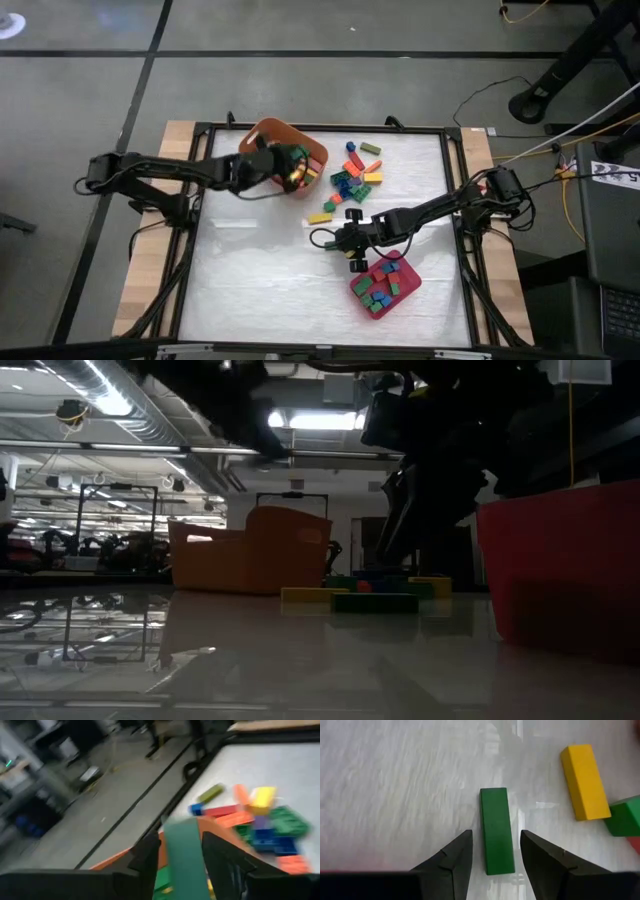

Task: Sort blocks by size
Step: Put the large green block into the orange bin, then put the large yellow block into the orange bin

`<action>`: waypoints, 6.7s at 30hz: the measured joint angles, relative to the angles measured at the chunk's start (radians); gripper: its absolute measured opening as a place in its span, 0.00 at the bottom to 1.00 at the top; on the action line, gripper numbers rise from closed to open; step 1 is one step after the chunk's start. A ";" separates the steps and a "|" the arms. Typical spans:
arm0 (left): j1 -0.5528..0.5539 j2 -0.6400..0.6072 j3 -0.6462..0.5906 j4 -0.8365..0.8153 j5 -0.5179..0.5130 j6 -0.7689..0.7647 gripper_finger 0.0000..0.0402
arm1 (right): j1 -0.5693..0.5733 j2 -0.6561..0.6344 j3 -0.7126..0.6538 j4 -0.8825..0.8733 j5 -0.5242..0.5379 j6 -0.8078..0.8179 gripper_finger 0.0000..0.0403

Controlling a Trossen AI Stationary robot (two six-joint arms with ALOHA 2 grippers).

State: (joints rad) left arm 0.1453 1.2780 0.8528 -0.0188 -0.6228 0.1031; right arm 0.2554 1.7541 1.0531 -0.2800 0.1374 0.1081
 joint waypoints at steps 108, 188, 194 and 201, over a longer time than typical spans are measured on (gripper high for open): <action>-0.232 0.270 -0.030 0.006 0.403 -0.218 0.49 | -0.523 -0.157 0.000 0.385 -0.096 -0.296 0.41; 0.169 -0.050 -0.001 -0.236 0.179 -0.209 0.32 | -0.721 -0.017 0.002 -0.373 -0.043 -0.428 0.41; 0.175 -0.045 -0.023 -0.230 0.181 -0.208 0.44 | -0.720 -0.019 0.001 -0.375 -0.029 -0.429 0.41; 0.175 -0.043 -0.058 -0.234 0.181 -0.213 0.52 | -0.719 -0.058 -0.004 -0.391 0.000 -0.434 0.41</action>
State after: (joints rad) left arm 0.3199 1.2350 0.7948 -0.2523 -0.4416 -0.1100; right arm -0.4633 1.6959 1.0492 -0.6712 0.1377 -0.3256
